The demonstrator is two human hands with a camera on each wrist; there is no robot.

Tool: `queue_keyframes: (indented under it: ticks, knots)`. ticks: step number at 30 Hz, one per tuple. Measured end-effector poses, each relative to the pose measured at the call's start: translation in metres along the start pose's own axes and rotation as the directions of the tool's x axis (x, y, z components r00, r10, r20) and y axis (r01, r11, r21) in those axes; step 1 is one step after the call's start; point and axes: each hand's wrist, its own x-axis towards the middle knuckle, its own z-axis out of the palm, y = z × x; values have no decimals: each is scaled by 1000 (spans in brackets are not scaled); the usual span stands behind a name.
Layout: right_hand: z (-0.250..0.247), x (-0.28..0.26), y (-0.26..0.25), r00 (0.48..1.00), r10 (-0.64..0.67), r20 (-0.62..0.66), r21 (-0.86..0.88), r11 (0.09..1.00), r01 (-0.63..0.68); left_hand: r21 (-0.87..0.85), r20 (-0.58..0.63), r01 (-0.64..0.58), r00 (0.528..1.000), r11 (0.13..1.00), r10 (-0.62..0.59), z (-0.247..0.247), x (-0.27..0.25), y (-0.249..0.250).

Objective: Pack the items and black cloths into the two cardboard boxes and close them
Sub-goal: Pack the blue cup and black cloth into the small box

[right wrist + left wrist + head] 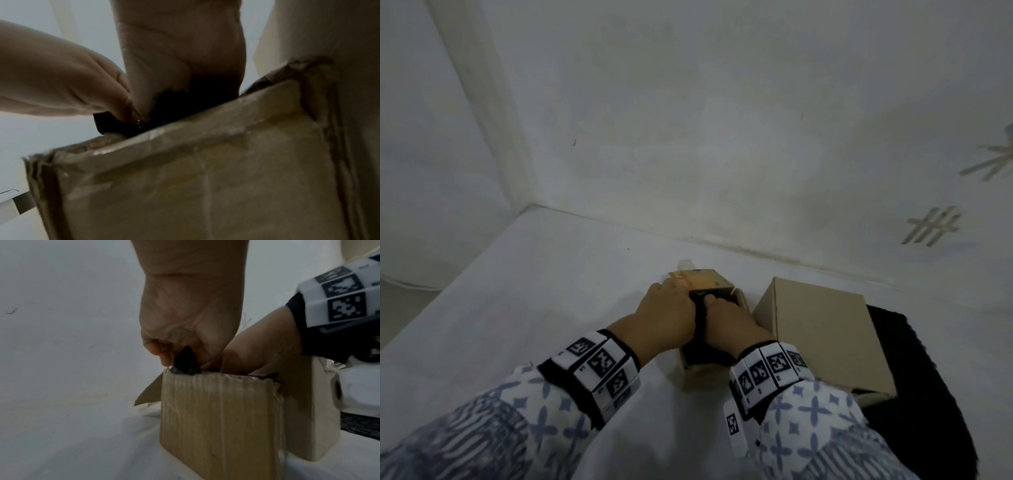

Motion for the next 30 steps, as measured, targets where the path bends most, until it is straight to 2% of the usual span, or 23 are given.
queue_keyframes:
  ticks: [2,4,6,9,11,12,14,17,21,24,27,30]
  knots:
    - [-3,0,0,998,53,40,44,997,-55,82,37,-16,999,997,13,0,6,2]
    - [-6,-2,-1,993,97,61,89,991,-102,84,35,-38,999,996,35,5,13,2]
    - [-7,-6,-2,994,107,22,159,981,-109,55,6,-53,999,997,53,8,16,4]
    - [-3,-15,0,966,135,-219,289,955,-68,47,-18,-47,999,998,48,9,16,8]
    - [-1,-17,2,919,113,-378,291,957,2,69,-10,-45,999,997,46,9,14,10]
    - [1,-15,2,909,90,-407,270,962,26,93,-4,-51,999,994,51,9,12,11]
    - [2,-11,3,922,66,-382,223,975,23,154,10,-69,998,986,69,12,9,12]
    - [4,-6,3,957,78,-279,130,991,-43,184,7,-63,998,981,63,14,4,12]
    - [9,-3,1,994,66,-83,59,996,-61,98,75,-28,997,995,21,4,9,6]
    - [8,-4,2,998,55,-15,9,998,-55,45,119,-67,991,997,61,-2,17,-4]
    - [2,-8,2,996,63,-61,-49,997,-66,94,80,-128,989,987,121,2,19,-7]
    - [5,-10,3,969,67,-239,30,998,-62,192,-29,-154,986,969,163,5,16,-2]
